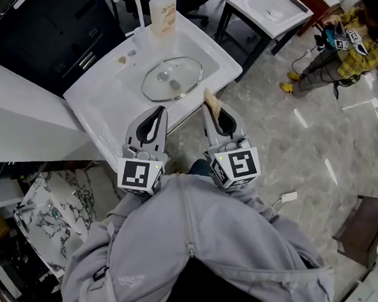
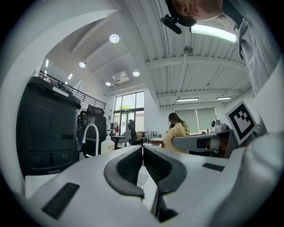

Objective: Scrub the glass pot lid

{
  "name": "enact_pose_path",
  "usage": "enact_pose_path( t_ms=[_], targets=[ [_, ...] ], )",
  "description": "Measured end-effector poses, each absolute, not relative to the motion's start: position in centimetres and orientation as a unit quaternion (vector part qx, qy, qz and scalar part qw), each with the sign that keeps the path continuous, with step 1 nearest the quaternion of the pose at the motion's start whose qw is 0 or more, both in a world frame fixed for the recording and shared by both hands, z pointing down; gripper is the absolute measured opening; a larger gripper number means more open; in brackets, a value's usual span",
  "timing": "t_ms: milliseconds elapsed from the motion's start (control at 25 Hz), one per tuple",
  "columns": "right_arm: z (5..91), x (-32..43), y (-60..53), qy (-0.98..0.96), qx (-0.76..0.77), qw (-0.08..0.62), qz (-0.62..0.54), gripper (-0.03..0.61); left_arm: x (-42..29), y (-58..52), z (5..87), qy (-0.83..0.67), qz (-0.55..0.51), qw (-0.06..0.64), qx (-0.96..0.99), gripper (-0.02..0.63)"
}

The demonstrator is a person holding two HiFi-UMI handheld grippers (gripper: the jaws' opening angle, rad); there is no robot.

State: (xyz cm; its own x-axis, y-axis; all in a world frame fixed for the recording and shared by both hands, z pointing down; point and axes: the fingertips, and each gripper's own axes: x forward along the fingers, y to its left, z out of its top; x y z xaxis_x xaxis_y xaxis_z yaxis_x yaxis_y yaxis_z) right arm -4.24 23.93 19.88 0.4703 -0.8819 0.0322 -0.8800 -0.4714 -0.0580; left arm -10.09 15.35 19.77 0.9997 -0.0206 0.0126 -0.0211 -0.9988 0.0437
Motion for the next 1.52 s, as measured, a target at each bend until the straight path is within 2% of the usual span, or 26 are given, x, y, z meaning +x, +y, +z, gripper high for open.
enact_pose_path(
  t_ms=[480,1000,1520],
  targets=[
    [19.9,-1.8,17.2,0.582,-0.813,0.014,-0.025,0.052,-8.7,10.4,20.8,-0.075,0.01,0.034,0.997,0.009],
    [21.0,7.2,7.7,0.71,-0.703,-0.02,-0.032,0.054,-1.1,3.7,20.9,-0.219,0.009,0.03,0.975,0.009],
    [22.8,12.7,5.8,0.801,-0.596,-0.041,-0.033,0.052,4.3,3.2,22.0,-0.338,0.024,0.033,0.94,0.009]
  ],
)
